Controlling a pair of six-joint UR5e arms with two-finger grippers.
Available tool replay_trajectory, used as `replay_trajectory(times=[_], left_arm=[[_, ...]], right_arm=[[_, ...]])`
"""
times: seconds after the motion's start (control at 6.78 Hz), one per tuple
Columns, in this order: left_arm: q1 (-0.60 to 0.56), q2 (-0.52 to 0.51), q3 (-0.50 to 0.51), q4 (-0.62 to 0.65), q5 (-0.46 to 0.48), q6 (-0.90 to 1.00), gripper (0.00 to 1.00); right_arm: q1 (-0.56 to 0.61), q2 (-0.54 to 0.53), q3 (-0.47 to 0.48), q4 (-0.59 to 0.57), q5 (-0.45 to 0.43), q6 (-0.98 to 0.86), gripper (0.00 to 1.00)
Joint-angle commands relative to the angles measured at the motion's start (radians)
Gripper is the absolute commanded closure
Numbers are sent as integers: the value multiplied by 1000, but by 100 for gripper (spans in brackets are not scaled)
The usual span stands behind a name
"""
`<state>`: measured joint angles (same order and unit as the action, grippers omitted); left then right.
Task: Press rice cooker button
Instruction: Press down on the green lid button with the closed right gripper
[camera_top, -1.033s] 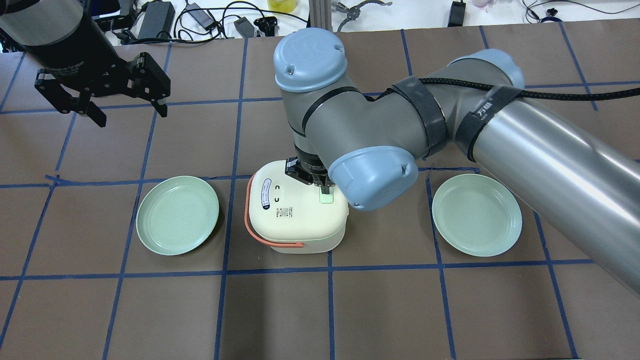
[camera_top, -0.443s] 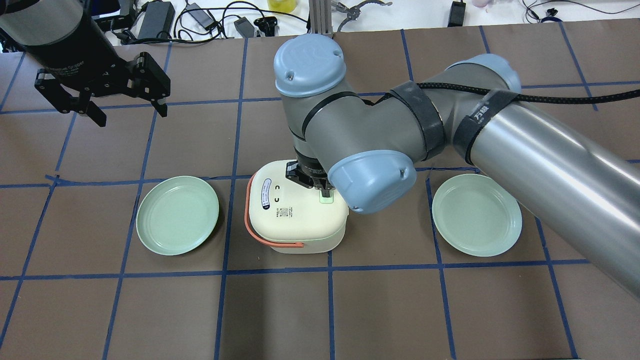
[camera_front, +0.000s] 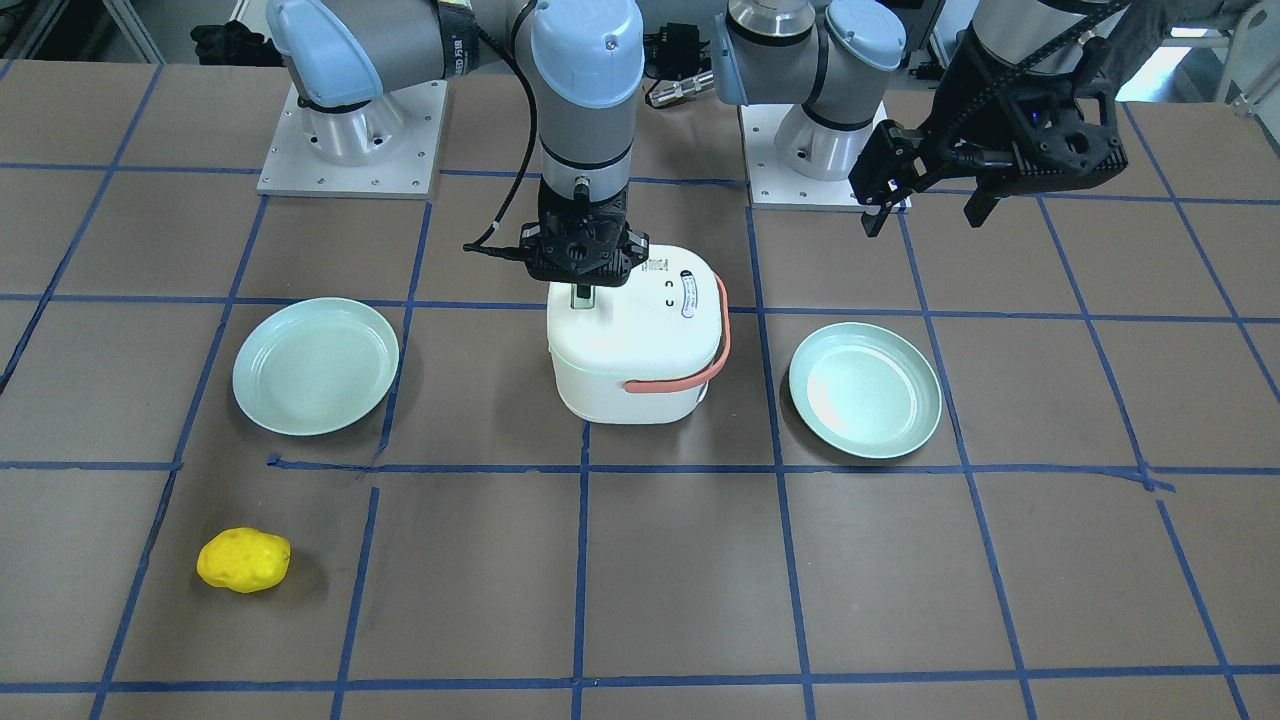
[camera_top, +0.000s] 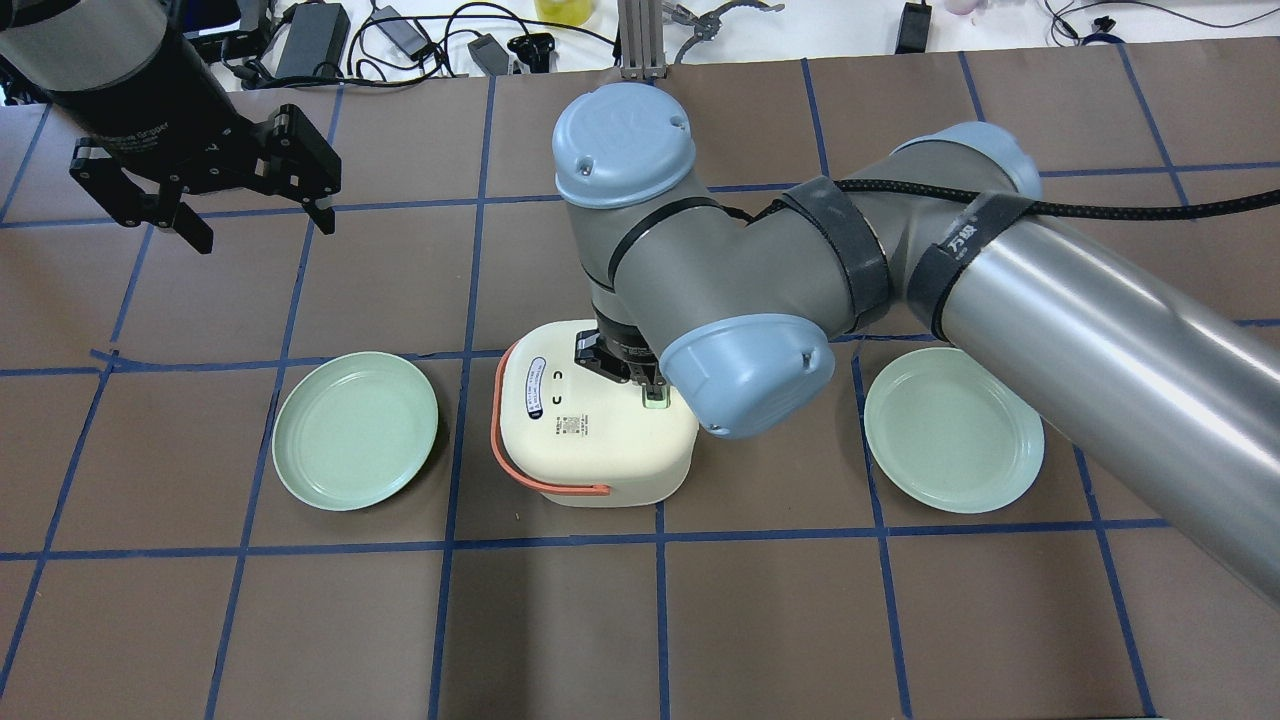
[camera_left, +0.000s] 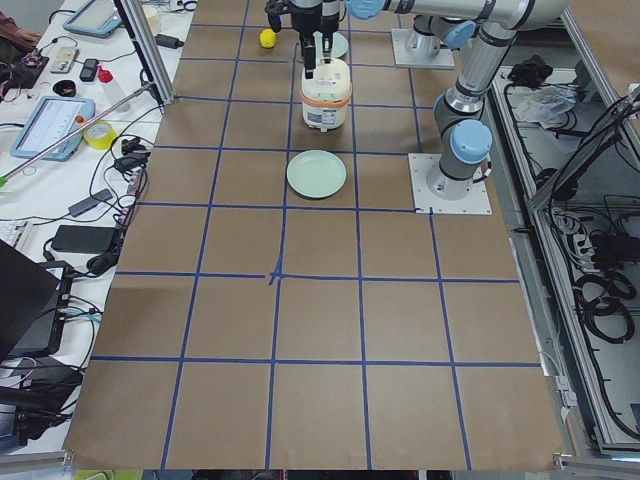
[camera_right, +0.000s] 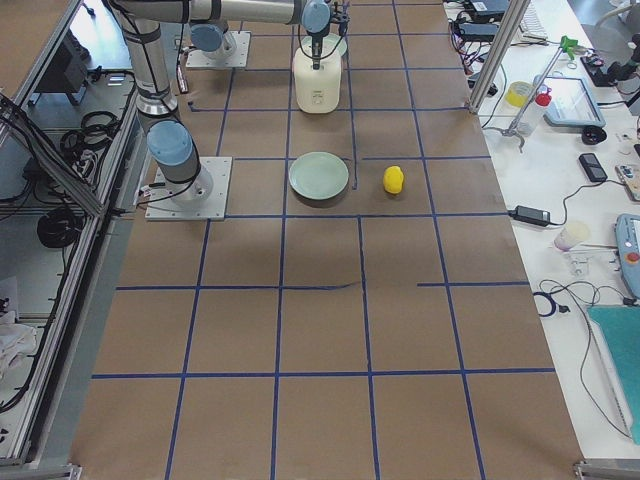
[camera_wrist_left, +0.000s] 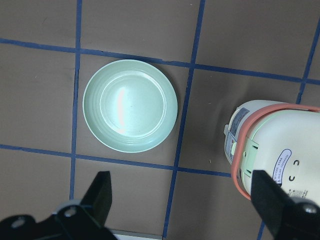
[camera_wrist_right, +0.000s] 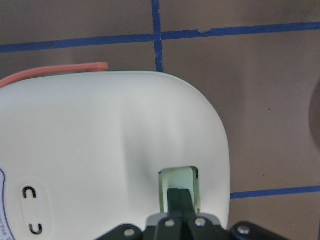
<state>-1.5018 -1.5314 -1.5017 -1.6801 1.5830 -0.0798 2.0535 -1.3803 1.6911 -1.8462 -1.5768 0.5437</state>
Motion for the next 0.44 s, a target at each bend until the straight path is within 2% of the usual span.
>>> replay_trajectory(times=[0.0, 0.15, 0.3], left_arm=[[0, 1, 0, 0, 0, 0, 0], [0, 1, 0, 0, 0, 0, 0], [0, 1, 0, -1, 0, 0, 0]], right_arm=[[-6, -11, -22, -7, -12, -7, 95], [-9, -54, -37, 5, -11, -7, 80], [-12, -89, -66, 54, -14, -5, 22]])
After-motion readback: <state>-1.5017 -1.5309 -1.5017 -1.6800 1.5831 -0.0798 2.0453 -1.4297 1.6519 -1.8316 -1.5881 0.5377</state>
